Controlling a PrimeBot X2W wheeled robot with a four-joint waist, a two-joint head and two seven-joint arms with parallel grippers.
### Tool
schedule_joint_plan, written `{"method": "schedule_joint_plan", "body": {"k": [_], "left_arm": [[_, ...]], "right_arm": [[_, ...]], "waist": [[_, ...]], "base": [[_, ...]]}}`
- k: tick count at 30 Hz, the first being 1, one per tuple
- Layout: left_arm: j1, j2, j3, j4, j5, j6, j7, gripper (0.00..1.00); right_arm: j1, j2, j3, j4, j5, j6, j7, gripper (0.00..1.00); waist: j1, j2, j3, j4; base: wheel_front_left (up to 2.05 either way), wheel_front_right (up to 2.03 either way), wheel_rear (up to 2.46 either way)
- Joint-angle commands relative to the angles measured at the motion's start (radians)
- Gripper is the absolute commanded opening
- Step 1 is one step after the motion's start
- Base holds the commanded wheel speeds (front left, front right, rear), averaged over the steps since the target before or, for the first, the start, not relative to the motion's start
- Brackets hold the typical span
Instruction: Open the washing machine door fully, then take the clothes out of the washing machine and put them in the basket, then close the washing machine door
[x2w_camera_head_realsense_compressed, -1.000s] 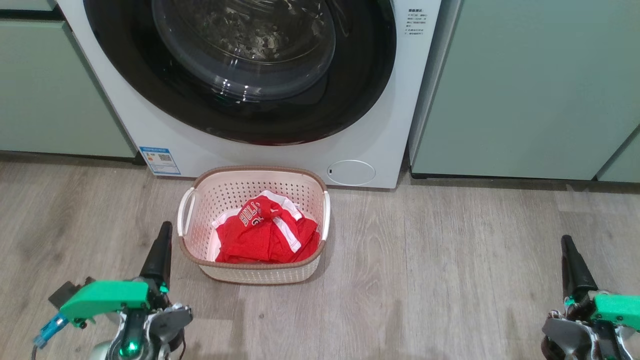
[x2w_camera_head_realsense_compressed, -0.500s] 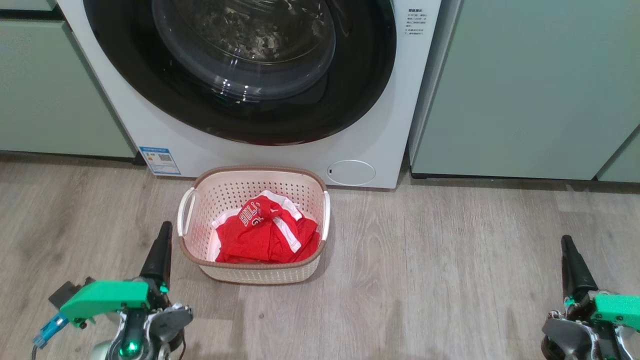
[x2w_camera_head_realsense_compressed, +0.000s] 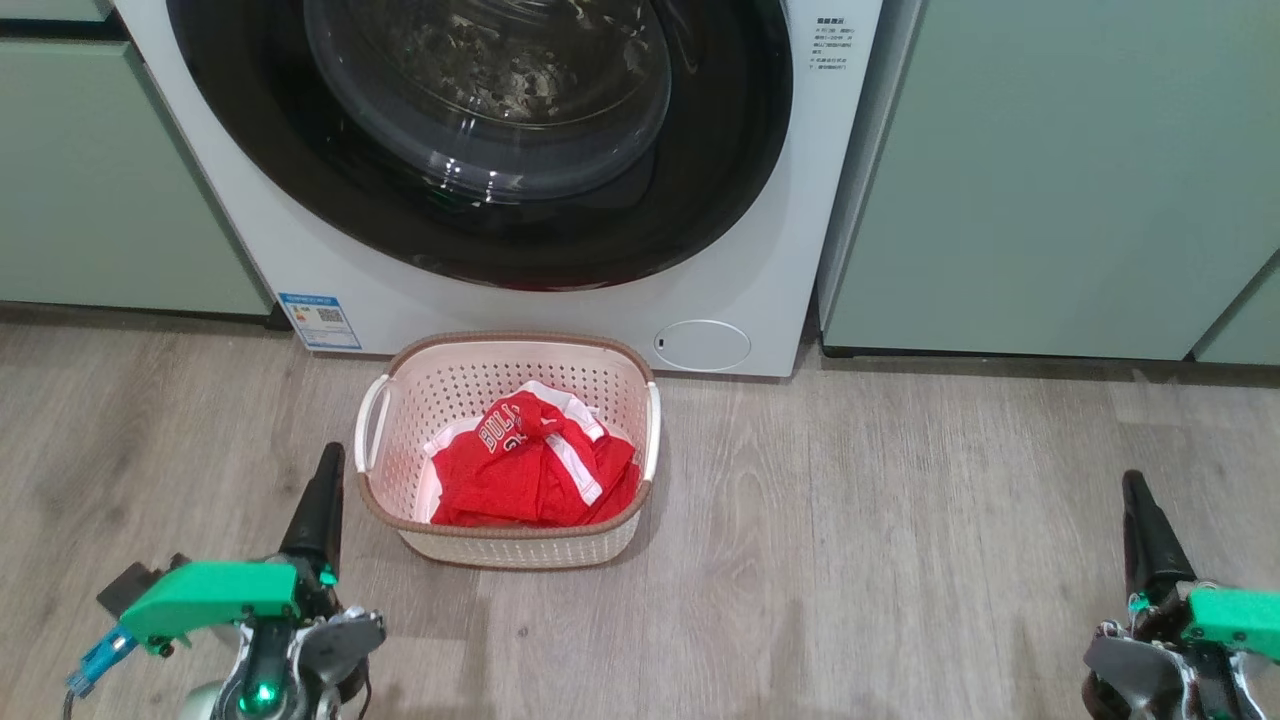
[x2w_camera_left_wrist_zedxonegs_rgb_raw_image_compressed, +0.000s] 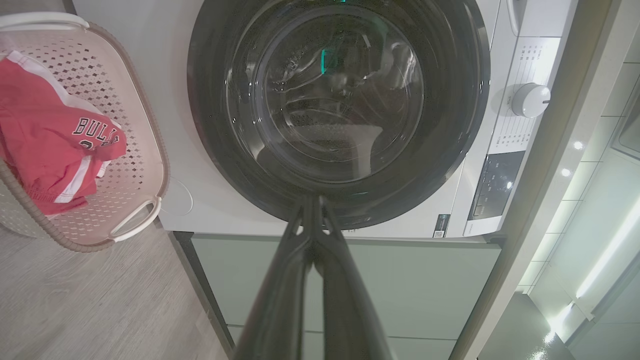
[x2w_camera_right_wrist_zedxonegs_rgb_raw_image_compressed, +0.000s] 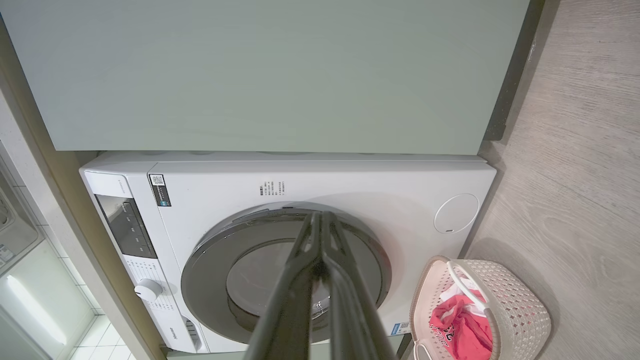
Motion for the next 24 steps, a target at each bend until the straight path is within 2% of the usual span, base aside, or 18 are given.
{"method": "schedule_joint_plan", "body": {"k": [1, 24], "left_arm": [[-0.029, 0.006, 0.032, -0.036, -0.005, 0.001, 0.006, 0.0], [-0.029, 0.006, 0.032, -0.036, -0.005, 0.001, 0.006, 0.0]], "right_arm": [[-0.045, -0.001, 0.02, -0.042, 0.007, -0.001, 0.006, 0.0], [-0.045, -0.001, 0.02, -0.042, 0.007, -0.001, 0.006, 0.0]], "waist": [[0.0, 0.0, 0.0, 0.0], [0.0, 0.0, 0.0, 0.0]], "base": [[0.0, 0.0, 0.0], [0.0, 0.0, 0.0]]}}
